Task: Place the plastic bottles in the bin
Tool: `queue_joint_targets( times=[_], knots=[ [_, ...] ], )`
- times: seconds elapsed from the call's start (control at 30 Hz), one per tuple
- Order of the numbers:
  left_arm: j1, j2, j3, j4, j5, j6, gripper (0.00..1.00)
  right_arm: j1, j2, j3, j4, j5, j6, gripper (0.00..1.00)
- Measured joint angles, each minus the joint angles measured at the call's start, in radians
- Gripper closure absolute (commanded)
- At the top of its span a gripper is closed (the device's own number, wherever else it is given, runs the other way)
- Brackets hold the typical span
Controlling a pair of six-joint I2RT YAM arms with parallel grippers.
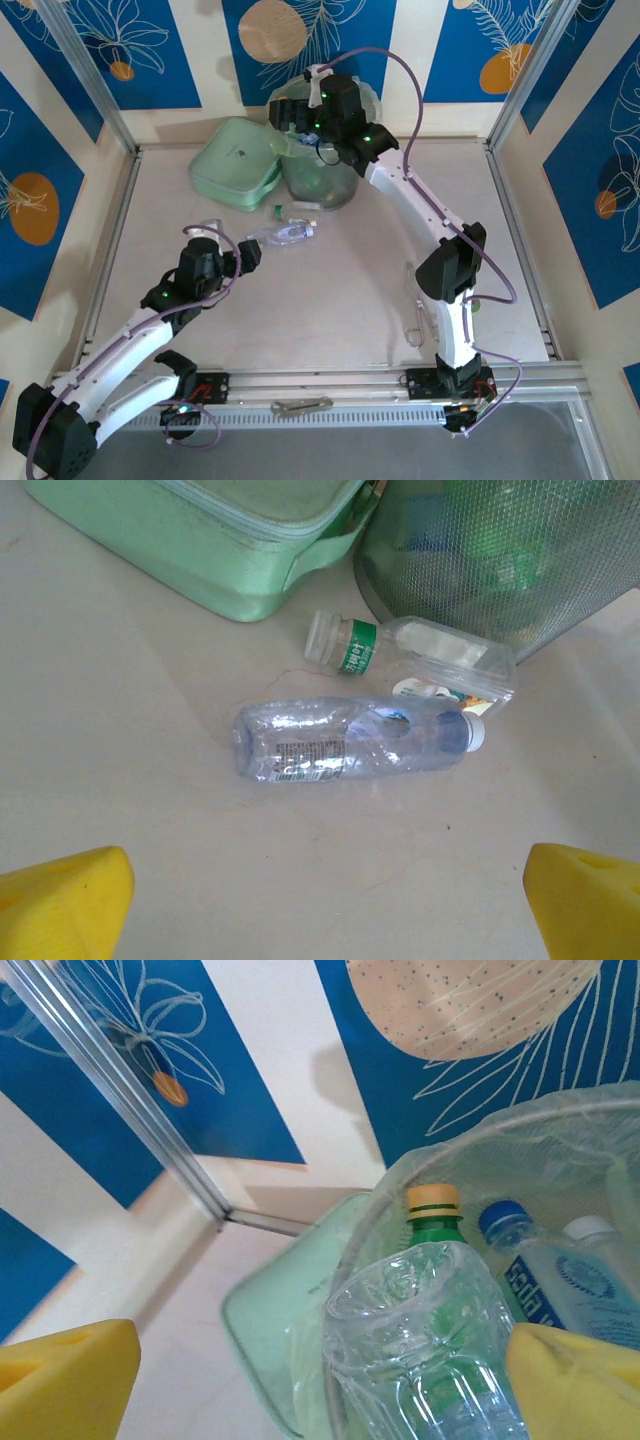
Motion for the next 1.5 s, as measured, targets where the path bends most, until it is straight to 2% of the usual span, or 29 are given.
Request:
queue_joint_targets(
  times=[0.3, 0.4, 0.53, 0.73, 0.8, 1.03, 1.33, 1.43, 1.5],
  knots=[
    [0.0, -0.001, 0.0, 0.0, 0.003, 0.003, 0.0, 0.005, 0.257, 0.408, -0.197, 0.184, -0.254, 0.02],
    [0.0, -0.002, 0.0, -0.001, 0.003, 0.003, 0.01, 0.003, 0.31, 0.454, -0.238, 0.192, -0.301, 0.04],
    [0.0, -0.002, 0.0, -0.001, 0.003, 0.003, 0.0, 0.003, 0.333, 0.452, -0.278, 0.185, -0.325, 0.12],
    [0.0, -0.002, 0.006, -0.003, 0.003, 0.005, 0.0, -0.011, 0.335, 0.451, -0.284, 0.154, -0.314, 0.42],
    [0.0, -0.002, 0.006, -0.004, 0.003, 0.01, 0.0, -0.025, 0.335, 0.451, -0.285, 0.127, -0.288, 0.45],
    [0.0, 0.007, 0.007, -0.004, 0.003, 0.011, 0.0, -0.074, 0.329, 0.438, -0.294, 0.08, -0.186, 0.47],
    [0.0, 0.014, 0.007, -0.004, 0.003, 0.011, 0.0, -0.072, 0.194, 0.165, -0.171, 0.102, -0.153, 0.45],
    [0.0, 0.014, 0.007, -0.004, 0.002, 0.011, 0.01, -0.071, 0.142, 0.065, -0.117, 0.111, -0.145, 0.42],
    [0.0, 0.014, 0.007, -0.004, 0.002, 0.015, 0.0, -0.071, 0.117, 0.02, -0.09, 0.111, -0.137, 0.35]
  ],
)
